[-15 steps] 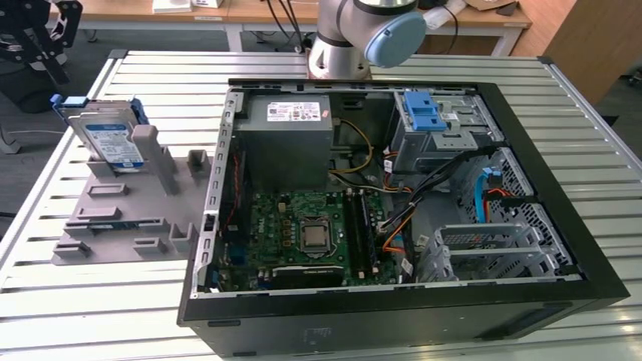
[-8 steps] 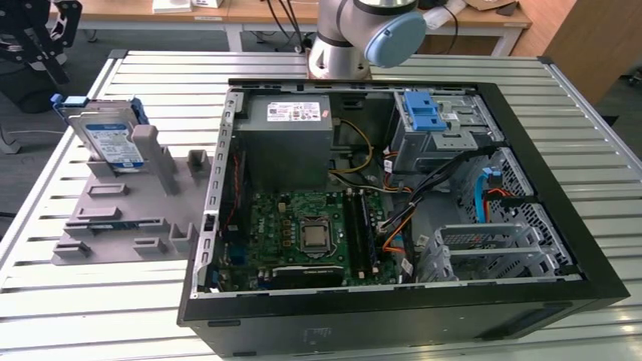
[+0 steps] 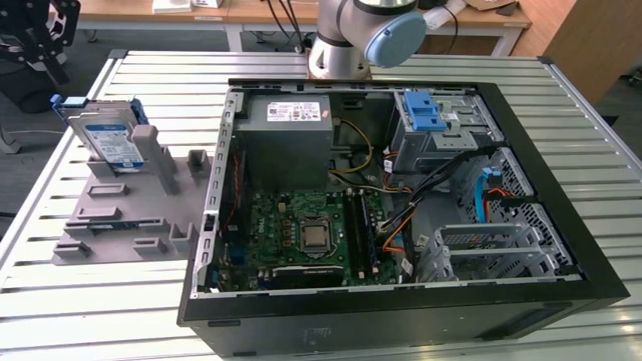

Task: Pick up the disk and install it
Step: 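Pick up the disk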

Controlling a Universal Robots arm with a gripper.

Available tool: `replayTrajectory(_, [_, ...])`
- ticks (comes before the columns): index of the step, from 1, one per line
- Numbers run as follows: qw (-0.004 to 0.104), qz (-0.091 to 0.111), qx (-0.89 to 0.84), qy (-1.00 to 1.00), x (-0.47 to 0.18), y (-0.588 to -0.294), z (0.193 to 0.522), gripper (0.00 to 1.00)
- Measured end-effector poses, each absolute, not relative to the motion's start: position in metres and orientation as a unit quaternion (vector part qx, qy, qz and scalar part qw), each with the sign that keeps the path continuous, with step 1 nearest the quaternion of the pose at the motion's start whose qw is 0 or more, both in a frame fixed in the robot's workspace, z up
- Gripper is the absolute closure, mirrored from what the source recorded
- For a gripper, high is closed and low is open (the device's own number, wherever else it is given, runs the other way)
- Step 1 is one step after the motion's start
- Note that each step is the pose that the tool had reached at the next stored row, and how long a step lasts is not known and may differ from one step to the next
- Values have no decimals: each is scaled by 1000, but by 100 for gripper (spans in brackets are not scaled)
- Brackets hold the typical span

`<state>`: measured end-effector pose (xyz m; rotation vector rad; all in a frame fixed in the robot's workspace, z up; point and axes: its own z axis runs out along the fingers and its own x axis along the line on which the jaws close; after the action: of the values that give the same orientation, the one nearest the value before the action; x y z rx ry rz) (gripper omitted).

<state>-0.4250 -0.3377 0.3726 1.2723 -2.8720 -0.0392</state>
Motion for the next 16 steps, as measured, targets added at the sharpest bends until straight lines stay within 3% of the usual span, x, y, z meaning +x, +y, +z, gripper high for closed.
replayTrajectory(16, [2,-12,519,-855,-425,-338,372,89])
